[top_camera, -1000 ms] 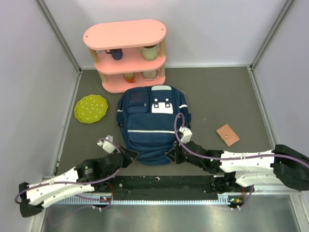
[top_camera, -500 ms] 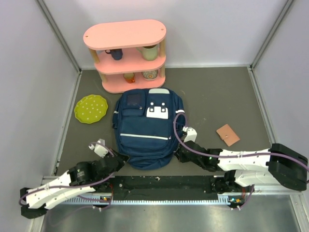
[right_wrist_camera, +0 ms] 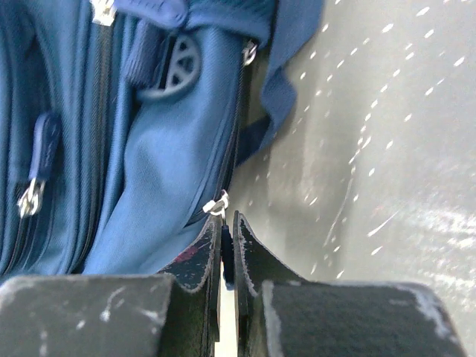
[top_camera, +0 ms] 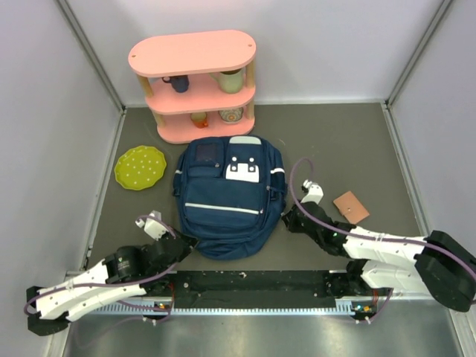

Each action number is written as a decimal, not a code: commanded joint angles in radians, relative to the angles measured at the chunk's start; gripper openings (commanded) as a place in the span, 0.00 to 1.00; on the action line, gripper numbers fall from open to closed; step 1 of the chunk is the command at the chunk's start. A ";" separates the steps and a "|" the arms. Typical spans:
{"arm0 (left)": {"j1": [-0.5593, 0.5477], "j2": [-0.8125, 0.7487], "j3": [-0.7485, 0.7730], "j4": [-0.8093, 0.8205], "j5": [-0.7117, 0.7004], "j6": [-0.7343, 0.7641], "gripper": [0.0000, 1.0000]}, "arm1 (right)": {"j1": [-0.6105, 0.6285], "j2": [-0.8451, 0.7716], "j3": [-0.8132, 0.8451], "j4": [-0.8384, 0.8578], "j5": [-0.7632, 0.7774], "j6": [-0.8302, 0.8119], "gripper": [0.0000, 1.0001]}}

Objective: Pack the student bag
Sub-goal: Zip the student bag at the center of the board, then adjust the student bag at the center of the board.

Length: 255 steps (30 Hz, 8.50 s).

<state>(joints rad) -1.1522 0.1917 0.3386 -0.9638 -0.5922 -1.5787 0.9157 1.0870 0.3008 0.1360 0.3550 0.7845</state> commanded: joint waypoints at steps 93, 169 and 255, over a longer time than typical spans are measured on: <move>0.493 0.381 -0.082 0.688 0.480 0.497 0.00 | -0.356 -0.021 -0.045 0.115 -0.114 -0.149 0.00; 0.537 0.439 0.258 0.430 0.531 0.680 0.99 | -0.443 -0.352 0.308 -0.415 -0.520 -0.399 0.98; 1.002 0.789 0.450 0.436 0.836 1.024 0.99 | -0.644 -0.129 0.440 -0.400 -0.474 -0.214 0.76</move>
<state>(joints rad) -0.1455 1.0752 0.8070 -0.4908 0.2153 -0.5507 0.2619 0.8970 0.6544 -0.2760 -0.0452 0.6708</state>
